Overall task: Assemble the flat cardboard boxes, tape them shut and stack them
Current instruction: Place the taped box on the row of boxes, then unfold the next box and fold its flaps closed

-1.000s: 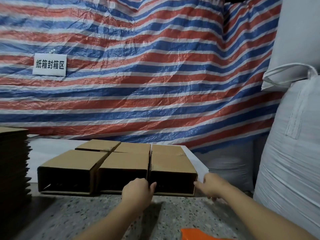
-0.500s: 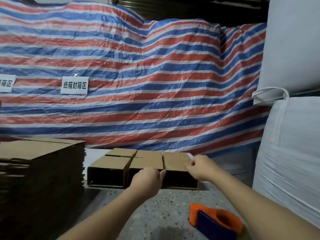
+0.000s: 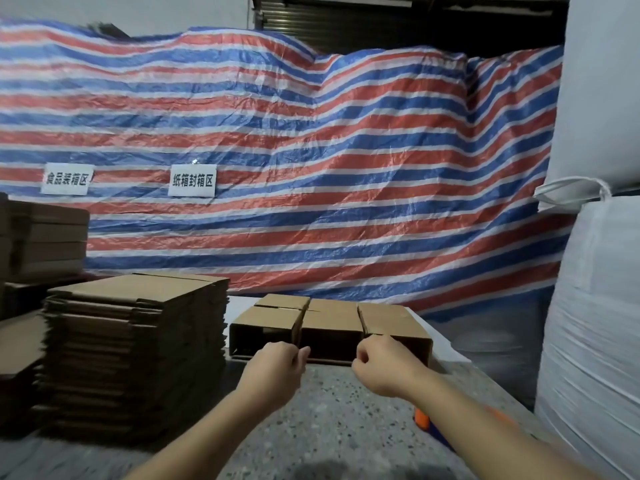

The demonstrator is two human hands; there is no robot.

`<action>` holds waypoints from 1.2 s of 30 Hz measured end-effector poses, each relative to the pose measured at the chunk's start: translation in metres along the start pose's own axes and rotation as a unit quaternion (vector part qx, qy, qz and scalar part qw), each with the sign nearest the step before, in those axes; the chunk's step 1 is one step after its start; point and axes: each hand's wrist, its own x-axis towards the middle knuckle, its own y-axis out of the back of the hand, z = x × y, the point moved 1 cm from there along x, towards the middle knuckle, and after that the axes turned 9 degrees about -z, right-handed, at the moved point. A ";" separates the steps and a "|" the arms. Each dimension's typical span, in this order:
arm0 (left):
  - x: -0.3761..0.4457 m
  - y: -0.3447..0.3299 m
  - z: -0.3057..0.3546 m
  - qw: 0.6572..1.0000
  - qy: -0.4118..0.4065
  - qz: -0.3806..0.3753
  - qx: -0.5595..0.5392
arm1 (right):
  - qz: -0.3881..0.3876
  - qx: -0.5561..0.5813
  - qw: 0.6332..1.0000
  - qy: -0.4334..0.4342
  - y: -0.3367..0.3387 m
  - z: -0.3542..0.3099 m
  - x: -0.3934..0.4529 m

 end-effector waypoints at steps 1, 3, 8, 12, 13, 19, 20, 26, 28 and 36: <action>-0.001 0.002 -0.005 1.000 -0.007 0.011 0.011 | 0.004 0.001 1.000 0.004 -0.004 -0.002 0.001; -0.004 0.007 -0.012 0.999 -0.021 0.038 0.018 | 0.000 0.008 1.000 0.005 -0.013 -0.003 0.005; -0.002 0.031 -0.024 0.992 -0.033 0.096 0.075 | -0.013 0.027 1.000 0.009 -0.023 -0.009 0.017; 0.006 0.067 -0.026 0.982 -0.039 0.132 0.128 | -0.013 0.031 0.999 0.027 -0.023 -0.018 0.028; 0.009 0.078 -0.028 0.980 -0.039 0.146 0.132 | -0.012 0.030 0.999 0.033 -0.023 -0.021 0.030; 0.037 0.148 -0.063 0.978 0.026 0.113 0.173 | -0.004 0.019 0.998 0.065 -0.023 -0.037 0.040; 0.041 0.157 -0.070 0.971 0.061 0.102 0.209 | -0.007 0.018 0.997 0.069 -0.023 -0.039 0.042; 0.045 0.161 -0.101 0.912 0.240 -0.023 0.333 | -0.023 0.013 0.997 0.067 -0.025 -0.050 0.051; 0.044 0.152 -0.108 0.899 0.264 -0.060 0.345 | -0.029 0.009 0.997 0.070 -0.028 -0.054 0.053; 0.040 0.146 -0.106 0.884 0.237 -0.027 0.402 | -0.043 -0.006 0.996 0.073 -0.029 -0.066 0.059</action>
